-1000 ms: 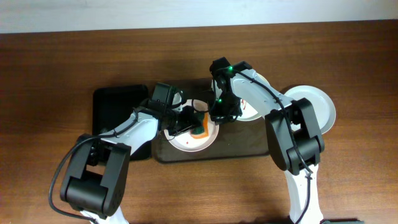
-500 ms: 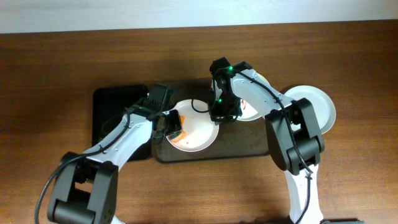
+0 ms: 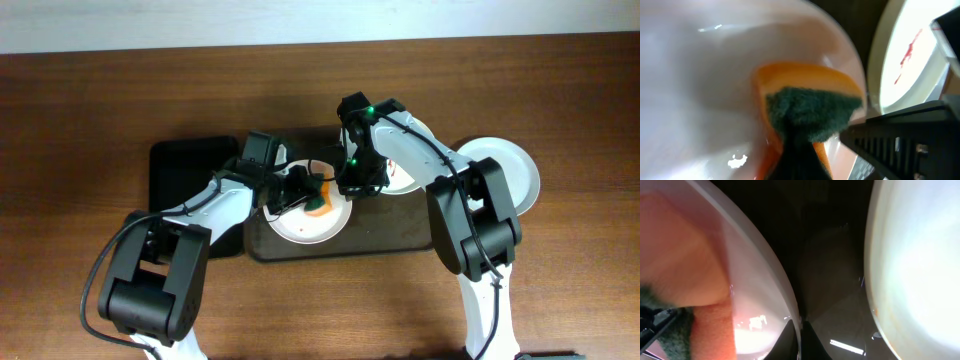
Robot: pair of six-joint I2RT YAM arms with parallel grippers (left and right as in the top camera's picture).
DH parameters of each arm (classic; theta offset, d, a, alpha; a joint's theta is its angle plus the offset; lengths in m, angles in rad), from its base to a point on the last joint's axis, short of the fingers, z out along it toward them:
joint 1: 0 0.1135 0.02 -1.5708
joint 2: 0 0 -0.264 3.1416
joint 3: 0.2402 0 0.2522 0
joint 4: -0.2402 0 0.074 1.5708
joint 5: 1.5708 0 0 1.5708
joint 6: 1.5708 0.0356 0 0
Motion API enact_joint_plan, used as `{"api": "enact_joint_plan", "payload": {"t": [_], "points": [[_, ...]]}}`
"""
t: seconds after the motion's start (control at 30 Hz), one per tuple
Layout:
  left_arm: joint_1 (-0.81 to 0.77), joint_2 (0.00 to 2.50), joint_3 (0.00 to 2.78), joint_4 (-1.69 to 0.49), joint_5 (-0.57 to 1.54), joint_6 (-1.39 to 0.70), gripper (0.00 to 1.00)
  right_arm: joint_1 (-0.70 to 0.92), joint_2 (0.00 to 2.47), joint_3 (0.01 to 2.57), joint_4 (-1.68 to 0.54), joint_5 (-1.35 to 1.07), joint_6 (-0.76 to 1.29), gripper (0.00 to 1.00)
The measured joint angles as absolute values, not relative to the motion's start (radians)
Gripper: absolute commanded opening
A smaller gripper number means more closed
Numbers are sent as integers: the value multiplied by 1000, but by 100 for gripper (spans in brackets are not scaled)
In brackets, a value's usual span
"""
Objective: Clean dirty plates on tray and stack at the side
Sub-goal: 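Scrub the held plate with the sponge in the left gripper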
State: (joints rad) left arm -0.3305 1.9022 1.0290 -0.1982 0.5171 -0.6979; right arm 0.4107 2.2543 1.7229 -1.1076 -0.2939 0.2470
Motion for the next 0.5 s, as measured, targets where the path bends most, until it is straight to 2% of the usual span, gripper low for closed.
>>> {"api": "enact_joint_plan", "payload": {"t": [0.17,0.33,0.5], "points": [[-295,1883,1045,-409,521,-629,0,414,2254,1720,-1113,-305,241,4],[-264,1757,1036,-470,409,-538,0,414,2254,1720,-1113,-305,239,4],[-389,1743,1032,-491,372,-611,0,414,2254,1720,-1113,-305,239,4]]}}
